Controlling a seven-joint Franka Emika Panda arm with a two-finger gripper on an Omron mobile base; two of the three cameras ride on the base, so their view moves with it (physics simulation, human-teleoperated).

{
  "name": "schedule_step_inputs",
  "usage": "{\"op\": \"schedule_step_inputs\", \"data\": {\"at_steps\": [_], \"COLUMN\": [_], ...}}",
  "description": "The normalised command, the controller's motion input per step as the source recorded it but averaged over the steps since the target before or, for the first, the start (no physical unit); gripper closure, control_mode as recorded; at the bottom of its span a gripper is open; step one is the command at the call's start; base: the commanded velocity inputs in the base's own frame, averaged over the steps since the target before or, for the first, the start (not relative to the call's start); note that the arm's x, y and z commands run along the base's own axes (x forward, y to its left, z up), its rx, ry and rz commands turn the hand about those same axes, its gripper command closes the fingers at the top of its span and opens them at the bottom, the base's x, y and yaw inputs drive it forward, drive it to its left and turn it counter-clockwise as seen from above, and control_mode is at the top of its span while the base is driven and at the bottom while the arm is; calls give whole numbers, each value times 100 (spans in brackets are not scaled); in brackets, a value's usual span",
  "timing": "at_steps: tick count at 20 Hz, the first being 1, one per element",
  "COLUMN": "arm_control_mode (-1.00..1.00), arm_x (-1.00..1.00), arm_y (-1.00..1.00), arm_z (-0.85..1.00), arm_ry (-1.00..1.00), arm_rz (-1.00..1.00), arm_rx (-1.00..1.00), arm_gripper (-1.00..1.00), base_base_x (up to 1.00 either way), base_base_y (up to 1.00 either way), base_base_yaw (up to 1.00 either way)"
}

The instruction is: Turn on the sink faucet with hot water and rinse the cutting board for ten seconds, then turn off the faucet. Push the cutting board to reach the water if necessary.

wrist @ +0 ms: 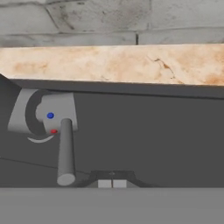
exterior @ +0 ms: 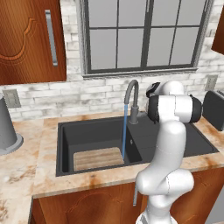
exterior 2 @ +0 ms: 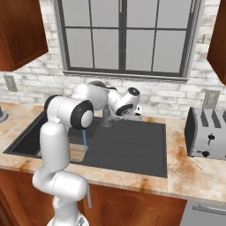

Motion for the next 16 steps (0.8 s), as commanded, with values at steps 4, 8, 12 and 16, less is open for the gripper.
{"op": "schedule_step_inputs", "data": {"at_steps": [4, 8, 12, 16], "arm_control_mode": [-100, -100, -100, -100], "arm_x": [0, 0, 0, 0], "arm_y": [0, 0, 0, 0], "arm_z": [0, 0, 0, 0], "arm_ry": [0, 0, 0, 0], "arm_rz": [0, 0, 0, 0], "arm_rx": [0, 0, 0, 0], "arm_gripper": [100, 100, 100, 100], "base_base_x": [0, 0, 0, 0], "base_base_y": [0, 0, 0, 0], "base_base_yaw": [0, 0, 0, 0]}}
